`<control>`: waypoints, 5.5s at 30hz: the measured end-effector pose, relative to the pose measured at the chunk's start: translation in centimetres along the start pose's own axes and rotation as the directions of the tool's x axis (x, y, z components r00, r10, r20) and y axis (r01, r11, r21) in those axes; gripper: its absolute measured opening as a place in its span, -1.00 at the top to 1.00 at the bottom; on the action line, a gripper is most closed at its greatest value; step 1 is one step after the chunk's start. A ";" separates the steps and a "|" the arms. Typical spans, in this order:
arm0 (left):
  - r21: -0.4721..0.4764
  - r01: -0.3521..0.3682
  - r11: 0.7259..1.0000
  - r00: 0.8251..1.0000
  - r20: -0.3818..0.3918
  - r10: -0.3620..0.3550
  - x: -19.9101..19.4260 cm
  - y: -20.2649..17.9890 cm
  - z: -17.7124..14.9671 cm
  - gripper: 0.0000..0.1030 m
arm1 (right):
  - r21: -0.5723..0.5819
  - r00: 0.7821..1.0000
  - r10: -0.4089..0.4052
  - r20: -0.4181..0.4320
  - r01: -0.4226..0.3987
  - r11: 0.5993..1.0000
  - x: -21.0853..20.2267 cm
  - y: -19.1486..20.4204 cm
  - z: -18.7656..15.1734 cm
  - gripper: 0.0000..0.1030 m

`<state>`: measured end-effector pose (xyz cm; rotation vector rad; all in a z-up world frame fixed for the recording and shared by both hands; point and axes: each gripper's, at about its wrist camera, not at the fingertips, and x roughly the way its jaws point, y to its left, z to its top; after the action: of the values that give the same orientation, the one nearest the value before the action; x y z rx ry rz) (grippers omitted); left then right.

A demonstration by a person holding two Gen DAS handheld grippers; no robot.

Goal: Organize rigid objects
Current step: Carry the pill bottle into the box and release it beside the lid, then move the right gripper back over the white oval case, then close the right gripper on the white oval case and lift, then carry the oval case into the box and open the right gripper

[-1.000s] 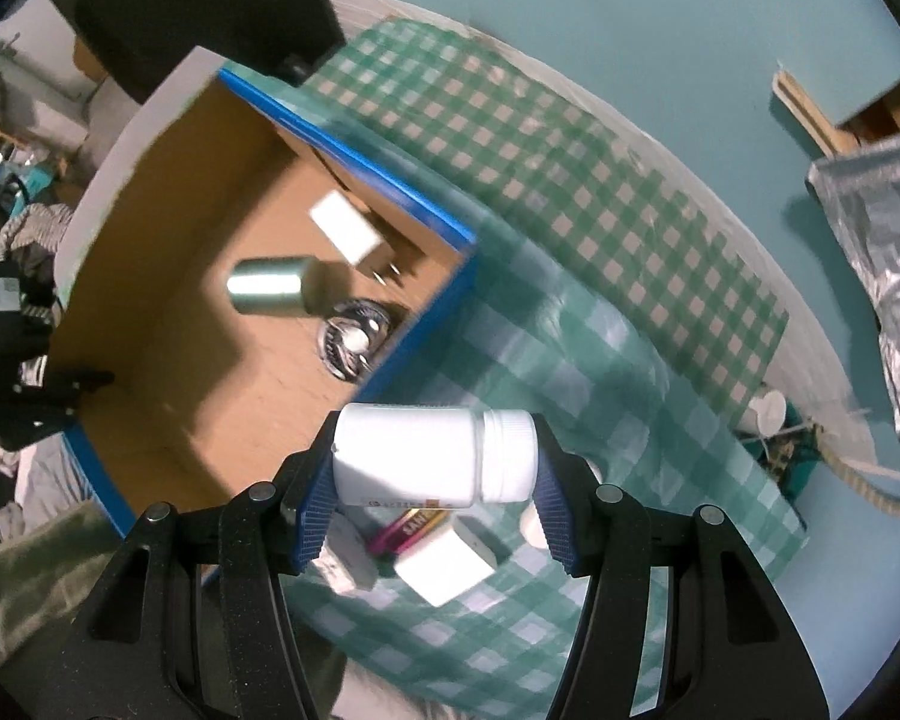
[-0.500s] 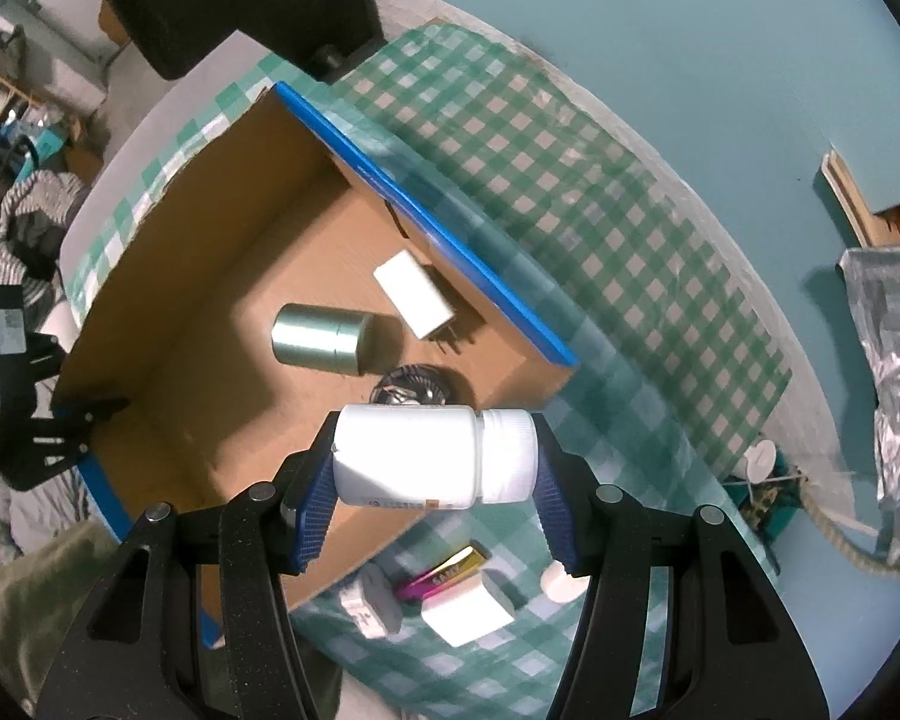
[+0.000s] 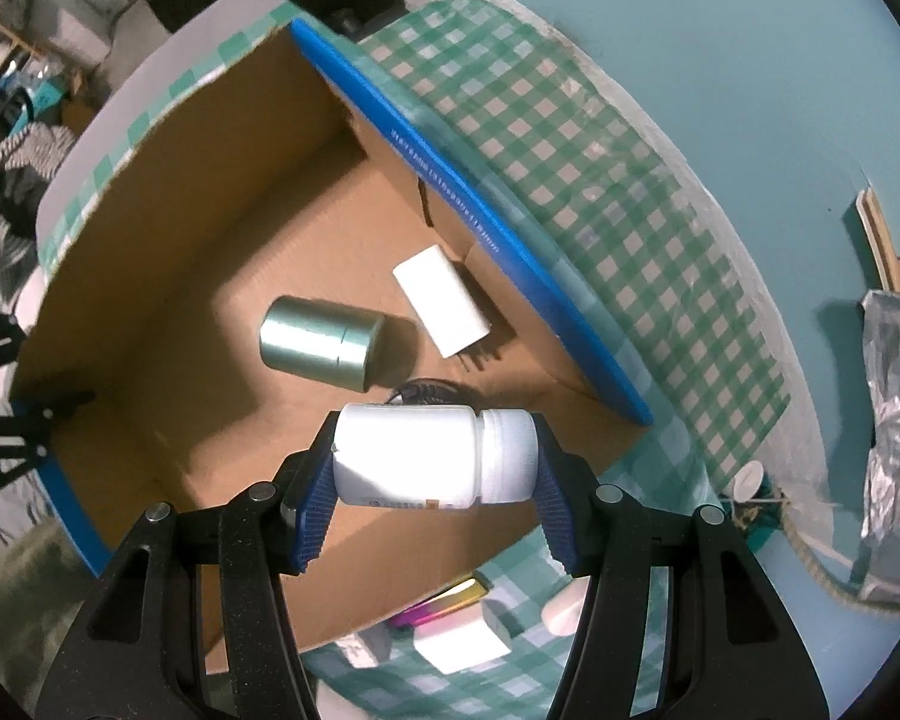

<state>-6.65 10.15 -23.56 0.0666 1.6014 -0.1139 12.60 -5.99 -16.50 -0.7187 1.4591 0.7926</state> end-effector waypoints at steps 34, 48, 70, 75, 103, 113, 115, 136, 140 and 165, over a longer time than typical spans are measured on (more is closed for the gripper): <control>-0.001 -0.005 1.000 1.000 -0.004 0.005 -0.2 0.1 0.1 0.54 | 0.017 1.000 -0.016 0.027 0.016 1.000 -0.1 -0.7 -0.6 -0.14; 0.010 -0.011 1.000 1.000 -0.008 0.011 -0.3 0.0 0.2 0.54 | 0.090 0.993 -0.011 0.116 0.001 0.996 -5.0 -1.8 -4.4 -0.15; 0.014 -0.015 1.000 1.000 -0.018 0.015 -0.3 -0.8 0.7 0.54 | 0.341 0.995 -0.006 0.098 -0.028 0.940 -5.3 -8.3 -13.1 -0.15; 0.011 -0.015 1.000 1.000 -0.020 0.015 -0.3 -0.7 0.8 0.54 | 0.407 0.997 0.005 0.072 -0.034 0.913 -3.3 -10.0 -14.7 -0.15; 0.011 -0.014 1.000 1.000 -0.021 0.015 -0.4 -0.5 0.8 0.54 | 0.664 0.995 0.102 -0.017 -0.065 0.745 7.9 -14.4 -16.3 -0.15; 0.009 -0.011 1.000 1.000 -0.017 0.011 -0.3 -0.2 0.6 0.54 | 0.677 0.998 0.066 -0.021 -0.034 0.735 9.0 -13.1 -16.1 0.12; 0.009 -0.009 1.000 1.000 -0.016 0.009 -0.2 -0.1 0.5 0.54 | 0.669 0.998 0.050 -0.032 -0.016 0.743 9.0 -13.1 -16.1 0.26; 0.022 -0.019 1.000 1.000 -0.016 0.020 -0.3 -0.9 0.6 0.54 | 0.567 0.996 0.082 0.031 -0.085 0.819 4.4 -10.4 -15.7 0.27; 0.023 -0.019 1.000 1.000 -0.016 0.019 -0.4 -1.1 0.6 0.54 | 0.540 0.996 0.081 0.045 -0.093 0.836 2.5 -9.8 -15.1 0.27; 0.021 -0.022 1.000 1.000 -0.009 0.022 -0.5 -1.4 0.4 0.54 | 0.302 0.990 0.078 0.114 -0.110 0.947 -4.9 -4.0 -7.8 0.27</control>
<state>-6.44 8.74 -23.05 0.1008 1.6083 -0.1135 11.64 -14.85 -11.81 -0.3689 1.4909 0.6432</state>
